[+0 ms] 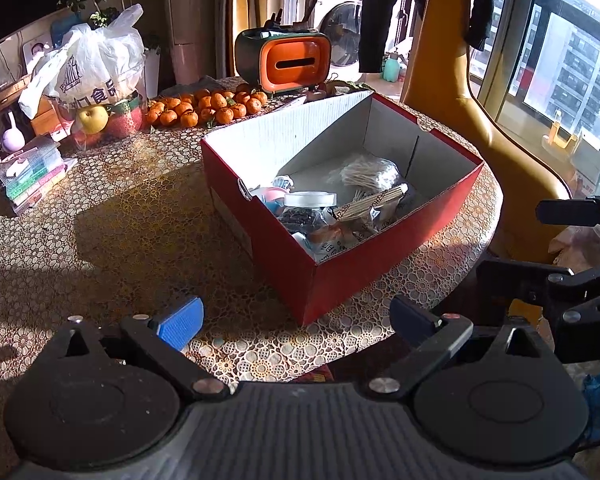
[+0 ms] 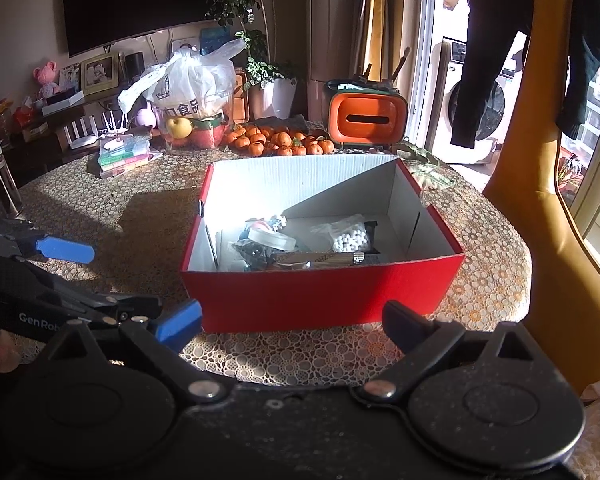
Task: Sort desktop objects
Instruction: 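Withdraw both open grippers up out of the red box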
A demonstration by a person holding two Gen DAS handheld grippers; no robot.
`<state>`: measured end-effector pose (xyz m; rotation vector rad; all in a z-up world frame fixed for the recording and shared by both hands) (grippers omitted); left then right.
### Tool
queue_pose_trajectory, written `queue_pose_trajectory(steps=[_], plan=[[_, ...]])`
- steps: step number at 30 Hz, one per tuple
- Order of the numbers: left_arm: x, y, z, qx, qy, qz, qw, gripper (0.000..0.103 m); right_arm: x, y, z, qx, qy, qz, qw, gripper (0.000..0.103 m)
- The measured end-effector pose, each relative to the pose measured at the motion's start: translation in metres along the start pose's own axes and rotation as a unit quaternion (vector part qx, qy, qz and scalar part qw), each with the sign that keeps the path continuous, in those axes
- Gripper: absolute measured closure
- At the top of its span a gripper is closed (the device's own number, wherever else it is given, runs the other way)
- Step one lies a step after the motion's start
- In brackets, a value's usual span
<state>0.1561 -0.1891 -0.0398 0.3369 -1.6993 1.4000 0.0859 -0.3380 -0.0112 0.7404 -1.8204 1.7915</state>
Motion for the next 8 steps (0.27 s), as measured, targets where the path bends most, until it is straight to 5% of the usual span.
queue_pose_trajectory(steps=[8], plan=[[0.0075,0.0037,-0.0022,-0.004,0.033,0.0,0.9995,0.003,-0.0006,-0.0012,-0.0039,0.0,0.001,-0.002,1.0,0.006]])
Point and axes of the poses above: each gripper's, at about its wrist camera, not at the fingertips, and x roughly against the way its jaws point, z to its right, y to its underside, the point moved 7 cm from there along -x, roughly the way its jaws point, and after that the axes turned 1 degree about -y, right-handed, at the moved point
